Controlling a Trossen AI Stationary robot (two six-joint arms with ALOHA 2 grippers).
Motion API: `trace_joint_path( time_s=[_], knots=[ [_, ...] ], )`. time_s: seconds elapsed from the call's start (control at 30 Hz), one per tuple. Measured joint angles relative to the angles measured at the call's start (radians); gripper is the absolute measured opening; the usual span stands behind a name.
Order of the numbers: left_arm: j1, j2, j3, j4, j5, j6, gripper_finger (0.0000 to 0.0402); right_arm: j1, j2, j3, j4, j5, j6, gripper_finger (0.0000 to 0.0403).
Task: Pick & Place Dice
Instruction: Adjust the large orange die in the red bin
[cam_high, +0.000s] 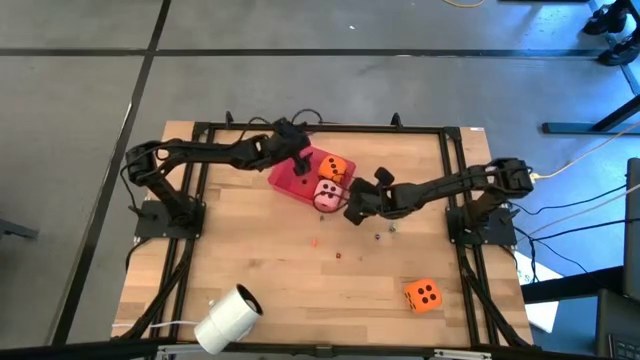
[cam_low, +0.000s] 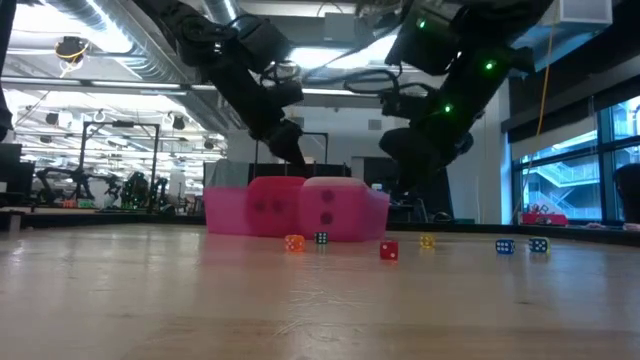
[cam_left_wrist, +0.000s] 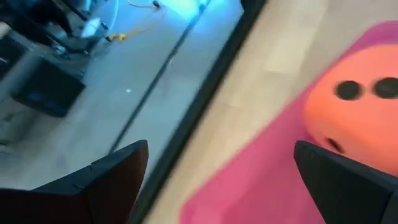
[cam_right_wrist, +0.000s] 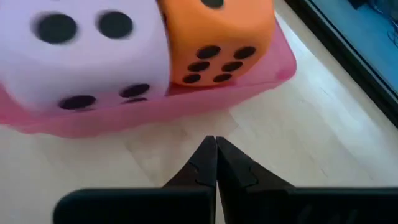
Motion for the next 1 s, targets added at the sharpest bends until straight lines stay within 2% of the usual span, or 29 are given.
trace_joint_path(
  time_s=[0.07, 0.17, 0.37, 0.47, 0.6, 0.7, 0.9, 1.0],
  knots=[
    [0.016, 0.002, 0.001, -0.014, 0.034, 0.034, 0.0400, -0.024, 0.000, 0.000, 0.000, -0.009, -0.013, 0.0000],
    [0.036, 0.032, 0.000, -0.022, 0.111, 0.027, 0.0400, -0.070, 0.010, 0.000, 0.005, -0.097, -0.032, 0.0000],
    [0.066, 0.113, 0.000, 0.009, 0.142, 0.034, 0.0400, -0.137, 0.042, 0.000, 0.007, -0.203, -0.082, 0.0000],
    [0.077, 0.145, 0.011, 0.063, 0.168, 0.045, 0.0400, -0.167, 0.054, 0.000, 0.026, -0.216, -0.111, 0.0000],
    [0.083, 0.201, 0.076, 0.055, 0.228, 0.045, 0.0400, -0.214, 0.080, 0.001, 0.106, -0.245, -0.185, 0.0000],
    [0.078, 0.222, 0.125, 0.007, 0.221, 0.052, 0.0400, -0.239, 0.107, -0.001, 0.161, -0.310, -0.237, 0.0000],
    [0.041, 0.229, 0.177, -0.058, 0.210, 0.070, 0.0400, -0.243, 0.116, -0.001, 0.177, -0.302, -0.270, 0.0000],
    [0.024, 0.230, 0.213, -0.128, 0.170, 0.083, 0.0400, -0.238, 0.106, 0.002, 0.192, -0.300, -0.284, 0.0000]
  ],
)
